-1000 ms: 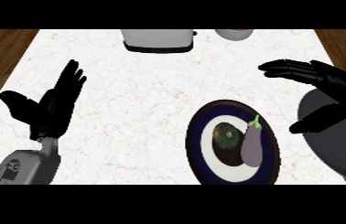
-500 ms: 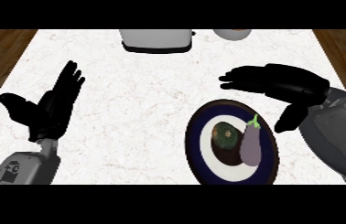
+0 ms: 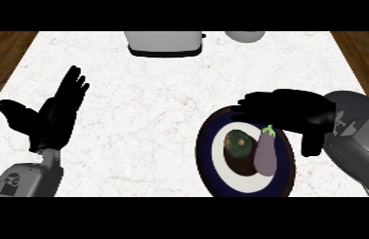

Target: Pick the squash from the plate and place it in the pan

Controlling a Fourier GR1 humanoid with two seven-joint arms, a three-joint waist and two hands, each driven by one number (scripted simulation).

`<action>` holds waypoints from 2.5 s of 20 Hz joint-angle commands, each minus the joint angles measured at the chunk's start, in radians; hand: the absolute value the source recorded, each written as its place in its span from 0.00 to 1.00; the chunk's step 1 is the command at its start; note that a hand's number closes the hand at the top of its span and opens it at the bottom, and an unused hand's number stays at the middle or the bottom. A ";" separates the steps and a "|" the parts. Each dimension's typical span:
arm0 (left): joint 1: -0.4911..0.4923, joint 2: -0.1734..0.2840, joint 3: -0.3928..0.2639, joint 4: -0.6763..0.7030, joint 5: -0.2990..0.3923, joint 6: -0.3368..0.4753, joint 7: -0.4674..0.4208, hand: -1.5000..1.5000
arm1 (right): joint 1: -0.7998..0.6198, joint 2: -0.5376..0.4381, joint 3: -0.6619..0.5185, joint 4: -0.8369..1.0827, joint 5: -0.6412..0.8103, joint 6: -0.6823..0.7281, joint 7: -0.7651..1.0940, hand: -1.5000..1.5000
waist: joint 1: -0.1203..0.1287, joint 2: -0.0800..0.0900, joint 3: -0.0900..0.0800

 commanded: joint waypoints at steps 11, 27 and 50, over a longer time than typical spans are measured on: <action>0.055 -0.035 0.019 -0.062 -0.050 -0.038 0.018 0.50 | 0.160 0.144 0.022 -0.236 0.278 0.010 0.171 0.00 | 0.003 0.000 0.000; 0.015 -0.071 0.086 -0.094 -0.086 -0.085 0.097 0.50 | 0.182 0.328 -0.005 -0.005 0.542 -0.071 0.117 0.00 | 0.006 0.002 0.001; 0.011 -0.109 0.162 -0.060 -0.131 -0.157 0.076 0.50 | 0.210 0.489 -0.064 0.278 0.736 -0.175 -0.013 0.00 | 0.002 0.001 0.001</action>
